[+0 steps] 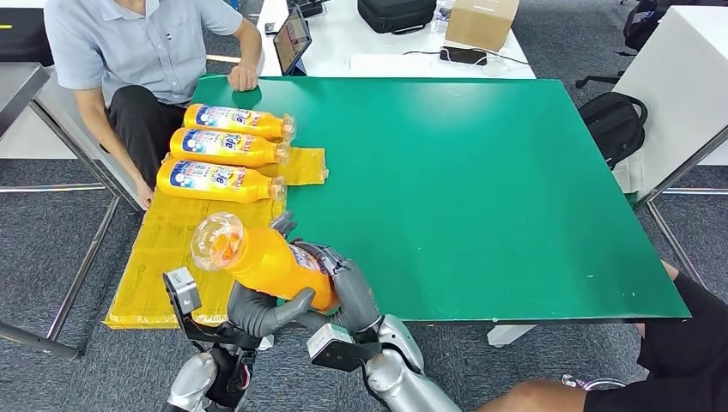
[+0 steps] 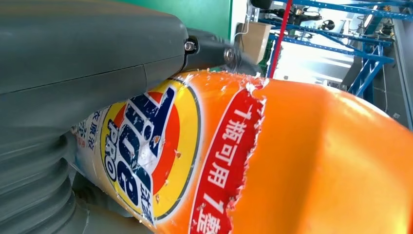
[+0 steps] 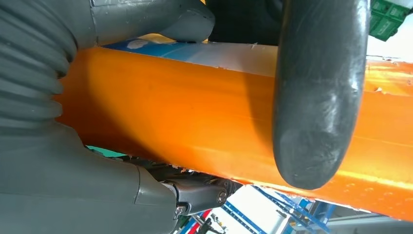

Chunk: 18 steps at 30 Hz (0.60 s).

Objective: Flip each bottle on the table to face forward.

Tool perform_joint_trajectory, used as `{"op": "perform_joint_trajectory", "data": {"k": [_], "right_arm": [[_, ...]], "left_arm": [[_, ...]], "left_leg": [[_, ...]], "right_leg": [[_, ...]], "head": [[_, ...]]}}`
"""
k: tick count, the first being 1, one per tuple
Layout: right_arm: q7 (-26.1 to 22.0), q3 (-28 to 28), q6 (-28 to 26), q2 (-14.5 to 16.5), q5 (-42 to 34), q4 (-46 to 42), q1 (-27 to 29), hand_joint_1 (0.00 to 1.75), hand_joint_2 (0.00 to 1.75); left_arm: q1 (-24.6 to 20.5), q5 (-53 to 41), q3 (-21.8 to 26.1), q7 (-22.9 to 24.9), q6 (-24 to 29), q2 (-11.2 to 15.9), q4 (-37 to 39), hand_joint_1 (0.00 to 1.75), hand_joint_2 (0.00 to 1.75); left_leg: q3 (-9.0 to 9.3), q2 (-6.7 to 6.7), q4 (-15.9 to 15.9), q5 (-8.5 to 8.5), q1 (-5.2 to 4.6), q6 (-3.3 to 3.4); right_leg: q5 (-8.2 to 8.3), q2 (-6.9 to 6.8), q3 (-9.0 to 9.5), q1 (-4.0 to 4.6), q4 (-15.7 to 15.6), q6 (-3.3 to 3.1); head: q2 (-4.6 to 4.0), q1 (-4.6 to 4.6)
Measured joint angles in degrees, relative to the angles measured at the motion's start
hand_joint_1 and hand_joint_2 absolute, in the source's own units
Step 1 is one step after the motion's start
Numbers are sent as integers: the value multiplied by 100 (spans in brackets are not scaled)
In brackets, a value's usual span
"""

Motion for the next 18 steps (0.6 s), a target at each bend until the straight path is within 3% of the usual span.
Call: {"op": "perform_joint_trajectory", "data": {"k": [7,9,13,14,17,18], "right_arm": [[1,8,45,11,73,99,-55,173,175],[2,10,45,11,123,130,-70,155,175],[8,17,1,10,268,245,-114,10,175],[9,19,-29,10,314,274,-116,0,131],[11,22,-249,8,476,375,-116,0,0],[11,22,-361,8,542,409,-117,0,0]], "left_arm": [[-43,35,18,66,-35,63,21,175,175],[-56,55,22,106,-55,80,46,175,175],[-105,69,50,228,-131,124,166,175,175],[-119,72,62,257,-149,127,191,175,175],[-155,77,89,350,-148,127,256,175,175],[-167,71,96,389,-110,127,274,175,175]], "left_leg": [[0,0,0,0,0,0],[0,0,0,0,0,0],[0,0,0,0,0,0],[-1,0,0,0,0,0],[-1,0,0,0,0,0],[-2,0,0,0,0,0]], "right_leg": [[0,0,0,0,0,0],[0,0,0,0,0,0],[0,0,-1,0,0,0],[0,0,-1,0,0,0],[0,0,-1,0,0,0],[0,0,-1,0,0,0]], "head": [[0,-1],[0,0],[0,-1],[0,-1],[0,0],[0,1]]}}
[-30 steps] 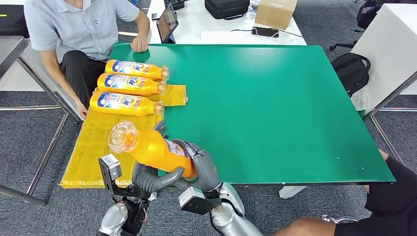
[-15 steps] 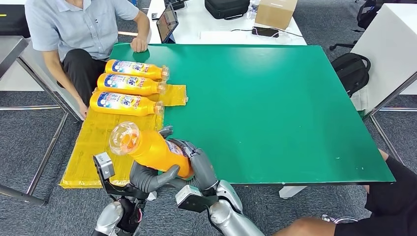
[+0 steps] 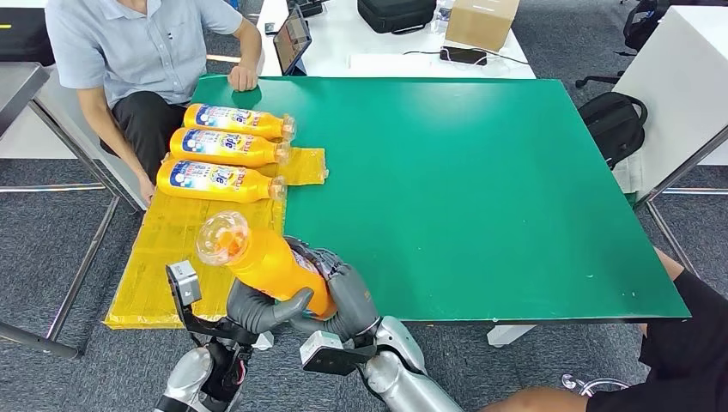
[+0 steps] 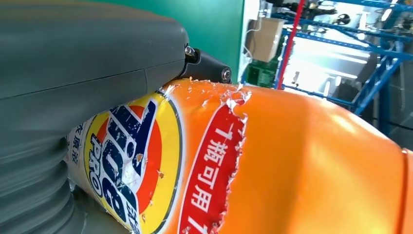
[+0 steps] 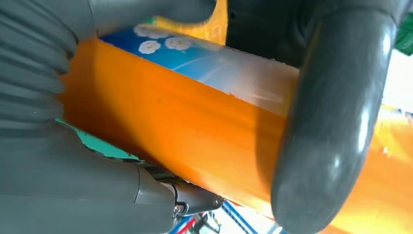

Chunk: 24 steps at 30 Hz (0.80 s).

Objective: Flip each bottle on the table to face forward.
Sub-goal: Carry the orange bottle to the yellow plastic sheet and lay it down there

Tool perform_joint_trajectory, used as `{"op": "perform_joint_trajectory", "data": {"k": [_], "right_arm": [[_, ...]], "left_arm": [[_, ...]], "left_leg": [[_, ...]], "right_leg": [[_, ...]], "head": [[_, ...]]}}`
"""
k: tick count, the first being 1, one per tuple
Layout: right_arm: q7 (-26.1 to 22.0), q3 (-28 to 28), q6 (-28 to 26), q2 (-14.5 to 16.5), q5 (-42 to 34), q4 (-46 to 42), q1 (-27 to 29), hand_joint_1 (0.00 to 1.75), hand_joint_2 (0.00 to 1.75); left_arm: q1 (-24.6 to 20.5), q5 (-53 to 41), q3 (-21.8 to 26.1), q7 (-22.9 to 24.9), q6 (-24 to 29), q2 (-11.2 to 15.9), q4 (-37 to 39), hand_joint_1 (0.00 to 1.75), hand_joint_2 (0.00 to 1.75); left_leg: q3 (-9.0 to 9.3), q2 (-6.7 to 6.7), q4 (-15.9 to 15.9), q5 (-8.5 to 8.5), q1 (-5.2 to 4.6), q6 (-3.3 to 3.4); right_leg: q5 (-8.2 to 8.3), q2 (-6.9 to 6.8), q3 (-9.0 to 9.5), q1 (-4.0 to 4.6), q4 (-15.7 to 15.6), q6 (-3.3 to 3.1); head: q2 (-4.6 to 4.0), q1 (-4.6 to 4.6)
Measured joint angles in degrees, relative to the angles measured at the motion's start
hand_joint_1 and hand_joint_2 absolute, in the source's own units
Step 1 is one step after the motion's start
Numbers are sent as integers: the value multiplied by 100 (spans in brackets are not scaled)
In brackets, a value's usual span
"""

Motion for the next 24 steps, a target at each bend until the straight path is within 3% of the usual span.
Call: {"op": "perform_joint_trajectory", "data": {"k": [6,10,24], "right_arm": [[0,0,-724,-20,359,157,-1,0,0],[0,8,-905,-63,371,238,6,0,0],[-11,942,-1039,-101,-118,217,-59,0,0]], "left_arm": [[-128,-671,49,232,763,41,67,175,175],[-277,-1390,66,322,1371,119,118,175,175],[-1533,-2556,900,707,1891,785,1280,175,175]], "left_leg": [[-2,-1,0,0,0,0],[-3,-2,0,1,0,0],[-4,-2,0,13,6,-13]], "right_leg": [[0,-2,1,0,0,0],[1,-2,1,0,1,0],[0,-4,-9,1,19,-3]], "head": [[0,1],[0,2],[0,1]]}}
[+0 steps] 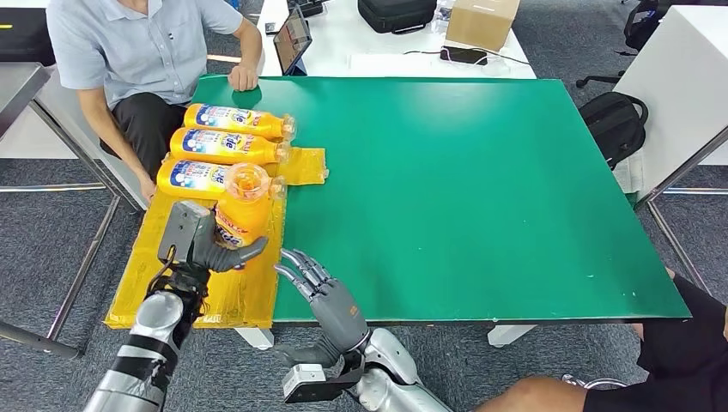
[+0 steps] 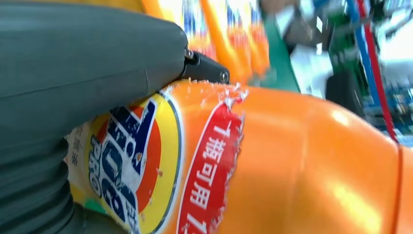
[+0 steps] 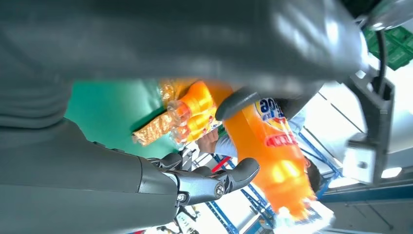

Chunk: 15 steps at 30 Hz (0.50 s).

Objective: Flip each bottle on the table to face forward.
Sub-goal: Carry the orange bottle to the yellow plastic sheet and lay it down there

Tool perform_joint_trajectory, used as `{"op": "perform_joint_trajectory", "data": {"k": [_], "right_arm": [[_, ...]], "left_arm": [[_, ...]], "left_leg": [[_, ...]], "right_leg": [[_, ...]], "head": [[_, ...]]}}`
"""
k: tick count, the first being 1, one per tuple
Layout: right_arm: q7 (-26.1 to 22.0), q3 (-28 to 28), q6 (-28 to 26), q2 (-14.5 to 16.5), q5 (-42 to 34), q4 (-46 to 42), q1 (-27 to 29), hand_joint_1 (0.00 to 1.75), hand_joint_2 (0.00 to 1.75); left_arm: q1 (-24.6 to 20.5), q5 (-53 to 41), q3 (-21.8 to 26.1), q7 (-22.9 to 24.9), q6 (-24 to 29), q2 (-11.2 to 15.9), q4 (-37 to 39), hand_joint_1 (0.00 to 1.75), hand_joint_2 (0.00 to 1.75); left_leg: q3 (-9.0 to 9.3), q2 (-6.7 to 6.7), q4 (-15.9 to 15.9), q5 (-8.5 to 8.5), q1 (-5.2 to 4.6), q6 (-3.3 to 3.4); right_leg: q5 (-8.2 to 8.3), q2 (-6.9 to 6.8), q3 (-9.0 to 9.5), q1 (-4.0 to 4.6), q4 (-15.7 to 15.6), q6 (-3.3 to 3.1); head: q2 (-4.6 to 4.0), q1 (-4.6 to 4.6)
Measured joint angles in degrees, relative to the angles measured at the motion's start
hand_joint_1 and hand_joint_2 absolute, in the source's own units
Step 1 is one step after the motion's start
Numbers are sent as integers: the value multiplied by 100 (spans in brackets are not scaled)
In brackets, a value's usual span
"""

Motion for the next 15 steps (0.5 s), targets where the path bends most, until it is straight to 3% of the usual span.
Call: {"op": "perform_joint_trajectory", "data": {"k": [7,15], "right_arm": [[0,165,117,-4,34,0,-46,0,0],[0,249,335,-7,-44,0,-87,0,0]], "left_arm": [[-790,-1728,97,122,528,196,810,175,175],[-2063,-3239,-158,319,273,428,2377,175,175]], "left_leg": [[-1,-2,1,3,-1,0],[0,-1,1,8,0,-4]], "right_leg": [[1,-1,0,1,0,0],[3,1,0,1,3,0]], "head": [[0,1],[0,1]]}}
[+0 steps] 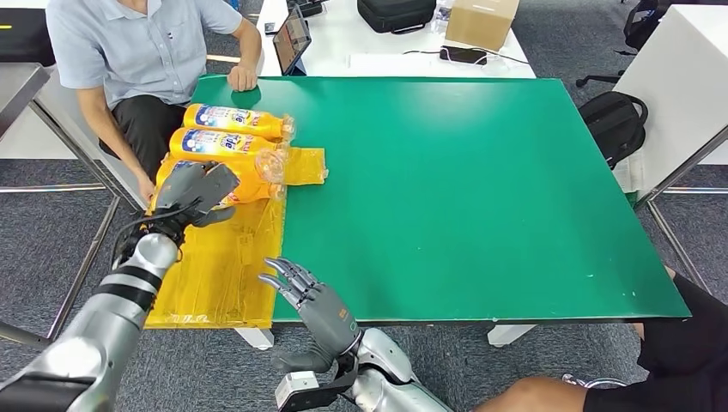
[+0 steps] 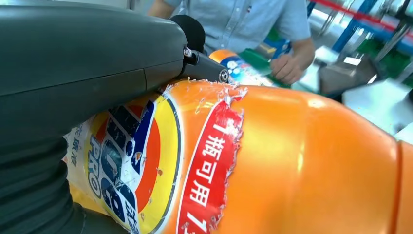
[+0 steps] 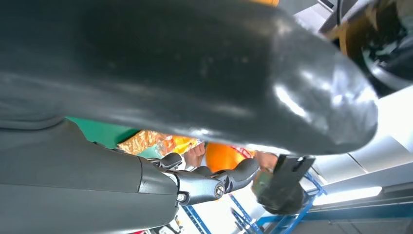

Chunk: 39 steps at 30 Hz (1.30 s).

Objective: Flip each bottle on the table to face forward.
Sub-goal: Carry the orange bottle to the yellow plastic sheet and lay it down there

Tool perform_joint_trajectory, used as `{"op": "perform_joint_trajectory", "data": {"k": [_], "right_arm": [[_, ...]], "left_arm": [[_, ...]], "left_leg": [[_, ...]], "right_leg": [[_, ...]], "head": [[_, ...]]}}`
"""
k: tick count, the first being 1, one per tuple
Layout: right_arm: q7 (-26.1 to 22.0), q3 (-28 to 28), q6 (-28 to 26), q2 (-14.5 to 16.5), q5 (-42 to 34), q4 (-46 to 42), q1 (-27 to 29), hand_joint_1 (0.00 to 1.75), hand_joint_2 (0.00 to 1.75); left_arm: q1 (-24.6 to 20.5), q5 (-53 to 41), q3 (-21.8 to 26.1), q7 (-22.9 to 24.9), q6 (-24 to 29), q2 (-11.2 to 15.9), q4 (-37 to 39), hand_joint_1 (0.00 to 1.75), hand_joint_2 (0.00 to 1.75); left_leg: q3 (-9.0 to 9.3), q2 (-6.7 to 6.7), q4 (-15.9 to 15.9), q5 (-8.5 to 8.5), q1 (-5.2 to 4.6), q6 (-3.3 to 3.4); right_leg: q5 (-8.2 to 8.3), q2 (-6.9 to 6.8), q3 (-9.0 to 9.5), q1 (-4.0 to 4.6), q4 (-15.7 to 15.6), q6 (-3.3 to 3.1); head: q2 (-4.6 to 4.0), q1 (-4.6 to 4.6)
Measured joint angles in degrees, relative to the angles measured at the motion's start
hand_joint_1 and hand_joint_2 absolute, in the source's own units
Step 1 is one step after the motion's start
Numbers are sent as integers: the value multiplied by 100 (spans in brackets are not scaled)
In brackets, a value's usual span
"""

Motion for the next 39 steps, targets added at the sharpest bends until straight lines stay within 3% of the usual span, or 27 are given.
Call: {"op": "perform_joint_trajectory", "data": {"k": [10,21,27,29,31,32,35,36,39], "right_arm": [[0,65,144,-16,-155,-25,-27,0,0],[0,134,281,-56,-545,-175,-56,0,0],[0,226,380,-61,-637,-214,-141,0,0],[0,249,396,-61,-647,-220,-159,0,0],[0,269,410,-62,-657,-223,-170,0,0],[0,279,418,-62,-664,-223,-174,0,0],[0,308,427,-63,-702,-223,-191,0,0],[0,319,427,-64,-719,-223,-197,0,0],[0,361,438,-65,-780,-223,-216,0,0]], "left_arm": [[-552,-430,-458,108,-461,181,1127,175,175],[-876,-616,-867,-109,-1290,555,1535,175,175],[-889,-670,-1105,-18,-1481,605,1733,170,175],[-887,-679,-1160,6,-1492,604,1796,156,175],[-888,-678,-1206,16,-1508,603,1847,131,175],[-889,-663,-1224,10,-1534,603,1870,110,175],[-894,-548,-1252,-65,-1673,600,1924,18,175],[-893,-501,-1255,-100,-1720,597,1936,1,175],[-855,-343,-1259,-224,-1875,583,1960,0,175]], "left_leg": [[-2,1,0,-1,0,-1],[-2,1,0,0,0,-1],[-3,1,0,0,0,-1],[-3,1,0,0,0,-1],[-3,1,0,0,0,-1],[-3,1,0,0,0,-1],[-2,1,0,0,0,-1],[-2,1,0,0,0,-1],[-2,0,0,0,0,-1]], "right_leg": [[-1,0,-3,0,0,0],[-1,0,-2,0,1,0],[-1,0,-1,-1,0,0],[-1,-1,-1,-1,0,0],[-1,-1,-1,0,0,0],[-1,-1,-1,0,0,0],[-1,0,-1,-1,0,0],[-1,-1,-1,0,0,0],[-1,-1,0,0,0,0]], "head": [[0,-1],[0,-1],[0,0],[0,-1],[0,0],[0,-1],[0,-1],[0,1],[0,-1]]}}
